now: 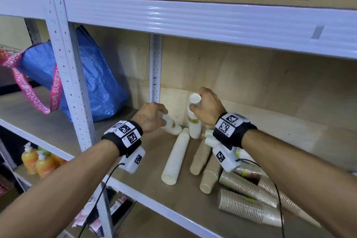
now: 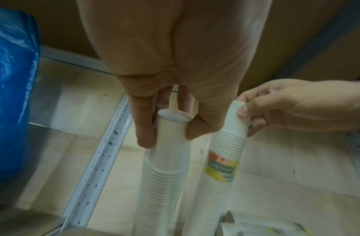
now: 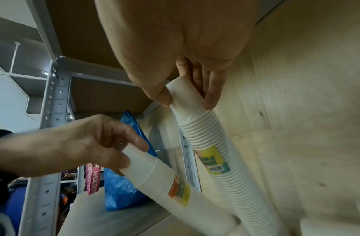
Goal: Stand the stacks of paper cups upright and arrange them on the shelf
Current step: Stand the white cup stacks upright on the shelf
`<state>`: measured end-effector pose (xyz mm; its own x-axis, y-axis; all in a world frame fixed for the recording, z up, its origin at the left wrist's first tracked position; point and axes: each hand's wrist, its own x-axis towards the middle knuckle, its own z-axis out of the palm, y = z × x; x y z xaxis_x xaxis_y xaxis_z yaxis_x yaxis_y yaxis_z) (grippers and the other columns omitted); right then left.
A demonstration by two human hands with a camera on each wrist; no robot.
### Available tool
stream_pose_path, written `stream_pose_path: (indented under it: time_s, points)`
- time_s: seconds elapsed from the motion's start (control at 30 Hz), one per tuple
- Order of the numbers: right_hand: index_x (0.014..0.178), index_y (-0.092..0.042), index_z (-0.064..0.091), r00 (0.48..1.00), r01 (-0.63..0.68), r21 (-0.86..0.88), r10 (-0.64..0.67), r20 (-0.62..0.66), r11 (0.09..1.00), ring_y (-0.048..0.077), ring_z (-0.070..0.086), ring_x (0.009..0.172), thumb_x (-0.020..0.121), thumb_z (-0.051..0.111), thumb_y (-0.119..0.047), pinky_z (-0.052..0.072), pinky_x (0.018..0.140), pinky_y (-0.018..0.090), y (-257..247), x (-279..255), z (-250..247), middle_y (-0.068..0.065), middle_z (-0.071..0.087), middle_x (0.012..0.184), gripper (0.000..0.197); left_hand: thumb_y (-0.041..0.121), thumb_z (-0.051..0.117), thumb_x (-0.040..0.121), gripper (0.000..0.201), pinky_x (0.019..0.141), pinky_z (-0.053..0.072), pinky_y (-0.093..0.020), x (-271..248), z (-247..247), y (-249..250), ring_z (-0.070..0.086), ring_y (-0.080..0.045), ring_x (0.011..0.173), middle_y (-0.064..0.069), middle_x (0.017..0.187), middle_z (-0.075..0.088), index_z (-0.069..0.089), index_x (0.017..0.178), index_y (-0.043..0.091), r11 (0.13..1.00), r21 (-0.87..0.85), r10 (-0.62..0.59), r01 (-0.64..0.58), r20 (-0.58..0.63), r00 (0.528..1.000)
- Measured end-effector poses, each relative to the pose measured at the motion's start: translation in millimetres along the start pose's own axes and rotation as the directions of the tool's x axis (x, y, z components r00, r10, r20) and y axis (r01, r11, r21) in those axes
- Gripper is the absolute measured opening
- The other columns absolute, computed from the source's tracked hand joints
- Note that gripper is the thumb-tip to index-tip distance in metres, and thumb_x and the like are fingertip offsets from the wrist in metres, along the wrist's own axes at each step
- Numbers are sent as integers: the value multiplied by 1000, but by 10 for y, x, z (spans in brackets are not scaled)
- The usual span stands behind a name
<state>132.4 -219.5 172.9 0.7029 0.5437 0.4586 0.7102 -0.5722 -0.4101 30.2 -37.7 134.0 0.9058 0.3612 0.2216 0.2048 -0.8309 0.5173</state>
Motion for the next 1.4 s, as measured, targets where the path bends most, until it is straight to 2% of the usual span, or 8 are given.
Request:
stream_pose_path:
  time_s: [0.23,0.33,0.53,0.63,0.8,1.03,1.27,1.4]
  points:
    - [109,-8,52,994,37,41,-32,-100,998,23,54,88,87,60,-24,39,70,28,-196,344,-320,8,53,110,29,11,70,85,37,87,53,-31,250,-221,164,61,-28,109,-12,127,62,65,121,17,997,-76,12,-21,-126,992]
    - [109,-9,52,995,36,68,-29,-97,997,25,57,90,86,59,-23,40,70,28,-273,469,-279,9,54,111,28,10,70,86,37,84,46,-26,360,-325,171,60,-26,112,-10,128,62,65,122,15,998,-49,26,-34,-149,989]
    - [117,-6,53,1000,-11,94,13,-24,995,28,59,98,88,58,-24,47,75,30,-334,732,-2,12,57,115,34,12,70,86,34,91,53,-35,610,-561,58,60,-28,112,-8,131,60,65,118,21,999,-44,-1,-6,-173,985]
    - [118,-5,54,999,-49,103,47,19,994,28,59,102,90,57,-24,44,73,27,-336,842,155,12,58,118,35,13,71,85,31,91,55,-39,720,-653,-21,62,-24,111,-6,130,62,66,114,23,999,-32,-19,13,-171,985]
    - [125,-5,52,995,-79,126,70,74,989,27,58,108,93,56,-24,41,76,26,-348,928,408,12,56,124,38,12,69,88,32,102,49,-43,865,-723,-123,56,-24,124,-4,137,57,67,119,18,999,-40,-1,-3,-109,994]
    - [117,-6,55,984,-85,96,69,163,992,27,60,99,91,58,-25,41,69,28,-358,1050,679,11,61,115,33,15,70,87,31,102,48,-39,1042,-704,-201,57,-24,122,-4,135,60,68,118,18,999,-36,0,-5,-130,992]
    - [127,-9,47,983,-64,114,42,181,991,28,59,103,92,58,-23,43,73,29,-357,1141,709,12,58,123,39,15,69,87,37,97,47,-30,1146,-567,-195,57,-22,120,-5,133,61,64,124,15,999,-54,-8,1,-119,993]
    - [126,-11,51,984,-32,115,11,179,993,28,59,103,90,61,-29,46,76,29,-328,1189,702,12,59,123,42,23,69,88,37,100,47,-37,1208,-529,-209,56,-25,120,-7,135,58,64,124,14,1000,-21,-14,11,-132,991]
